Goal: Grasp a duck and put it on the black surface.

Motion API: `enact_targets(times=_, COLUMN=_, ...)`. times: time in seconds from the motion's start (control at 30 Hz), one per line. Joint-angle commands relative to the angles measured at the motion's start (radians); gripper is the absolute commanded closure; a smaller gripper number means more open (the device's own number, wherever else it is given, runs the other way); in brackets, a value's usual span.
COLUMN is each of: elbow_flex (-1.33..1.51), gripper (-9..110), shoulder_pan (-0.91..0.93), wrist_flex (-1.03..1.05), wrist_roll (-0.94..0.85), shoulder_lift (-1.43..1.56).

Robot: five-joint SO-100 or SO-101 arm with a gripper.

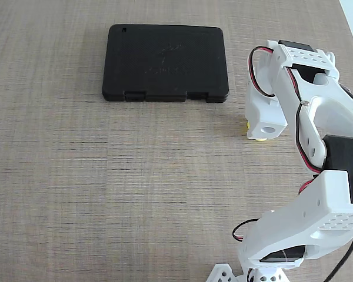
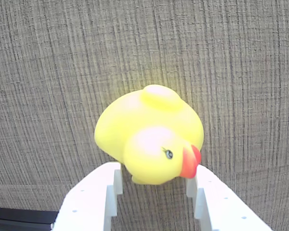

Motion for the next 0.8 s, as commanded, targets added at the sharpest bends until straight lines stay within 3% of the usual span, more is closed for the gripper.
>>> enact_targets(times=0.0, elbow_flex=-0.025, gripper=91, shoulder_pan=0.005, wrist_flex=-0.005, wrist_roll=-0.003, shoulder_lift=0.008)
enact_targets(times=0.23, elbow_flex=-0.025, gripper=89, shoulder_pan=0.003, wrist_flex=-0.005, wrist_roll=-0.006, shoulder_lift=0.009)
enact_targets(times=0.57, elbow_flex=-0.023, gripper=69, shoulder_pan=0.023, wrist_flex=0.0, wrist_roll=-0.005, shoulder_lift=0.006)
enact_targets(times=0.77, elbow_flex=-0.025, gripper=68, shoulder_pan=0.097, wrist_flex=0.0, wrist_roll=-0.003, shoulder_lift=-0.02)
